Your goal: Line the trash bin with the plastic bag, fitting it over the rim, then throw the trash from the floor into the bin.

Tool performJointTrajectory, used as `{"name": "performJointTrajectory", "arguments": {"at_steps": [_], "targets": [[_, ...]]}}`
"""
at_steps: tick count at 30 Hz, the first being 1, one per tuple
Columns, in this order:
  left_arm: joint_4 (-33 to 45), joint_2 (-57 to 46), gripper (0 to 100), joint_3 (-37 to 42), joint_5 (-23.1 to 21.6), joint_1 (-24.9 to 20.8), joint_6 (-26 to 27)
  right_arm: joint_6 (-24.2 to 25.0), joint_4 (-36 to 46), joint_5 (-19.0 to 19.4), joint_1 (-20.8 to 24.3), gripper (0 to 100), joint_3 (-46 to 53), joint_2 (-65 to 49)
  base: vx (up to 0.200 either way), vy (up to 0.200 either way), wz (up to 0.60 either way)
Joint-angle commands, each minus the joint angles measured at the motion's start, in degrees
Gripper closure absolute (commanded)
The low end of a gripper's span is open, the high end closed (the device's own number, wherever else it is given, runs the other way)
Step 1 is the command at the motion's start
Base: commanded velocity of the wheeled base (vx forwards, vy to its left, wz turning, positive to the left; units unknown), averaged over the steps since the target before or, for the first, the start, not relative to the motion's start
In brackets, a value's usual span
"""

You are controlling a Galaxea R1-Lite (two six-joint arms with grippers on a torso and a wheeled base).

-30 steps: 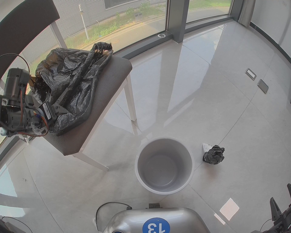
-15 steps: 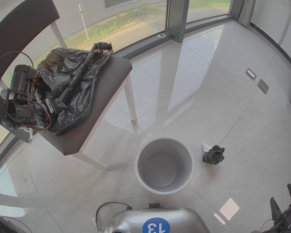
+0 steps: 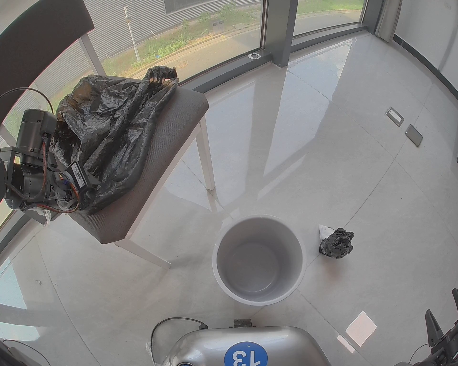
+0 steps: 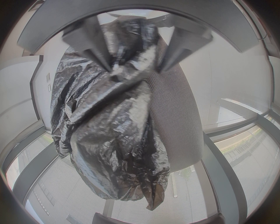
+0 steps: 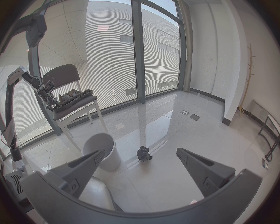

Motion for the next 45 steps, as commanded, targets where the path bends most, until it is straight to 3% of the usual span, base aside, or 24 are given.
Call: {"name": "performJointTrajectory", "arguments": {"at_steps": [1,13,19,29,32,33,40,43,44,45], "targets": [[-0.2,-0.3,100,-0.2,-0.1,-0.8,0.0,0.0,-0.1,-0.1,0.0,0,1.0,-1.0,0.0,0.0,0.0],[-0.6,-3.8,100,0.8,-0.1,-1.4,-0.9,0.5,-0.1,-0.1,0.0,0,1.0,-1.0,0.0,0.0,0.0],[-0.7,-6.8,100,2.9,4.8,-3.2,-0.8,-0.1,-0.2,0.1,0.0,0,1.0,-1.0,0.0,0.0,0.0],[-2.6,-6.4,100,2.1,5.6,-3.5,-4.0,-0.7,-0.2,0.8,0.0,0,1.0,-1.0,0.0,0.0,0.0],[-0.3,-6.1,100,2.3,9.0,-4.5,-0.6,-1.2,0.1,1.5,0.0,0,0.9,-1.0,0.0,0.0,0.0],[2.2,-6.7,100,1.6,9.5,-6.0,4.5,-1.6,0.2,1.6,0.2,0,0.8,-1.0,0.0,0.0,0.0],[6.2,-9.7,100,-4.6,4.4,-11.6,16.2,-3.9,-0.4,5.2,0.7,0,0.1,-1.0,0.0,0.0,0.0],[7.3,-10.5,100,-5.1,4.2,-13.2,24.7,7.0,0.2,8.8,0.9,0,-14.6,8.8,0.0,0.0,0.0],[7.3,-10.6,100,-5.1,4.1,-13.2,25.1,7.6,0.3,9.1,0.8,0,-15.2,9.5,0.0,0.0,0.0],[6.8,-10.7,100,-4.9,4.0,-13.3,27.0,11.9,0.4,10.5,0.6,0,-19.6,15.6,0.0,0.0,0.0]]}}
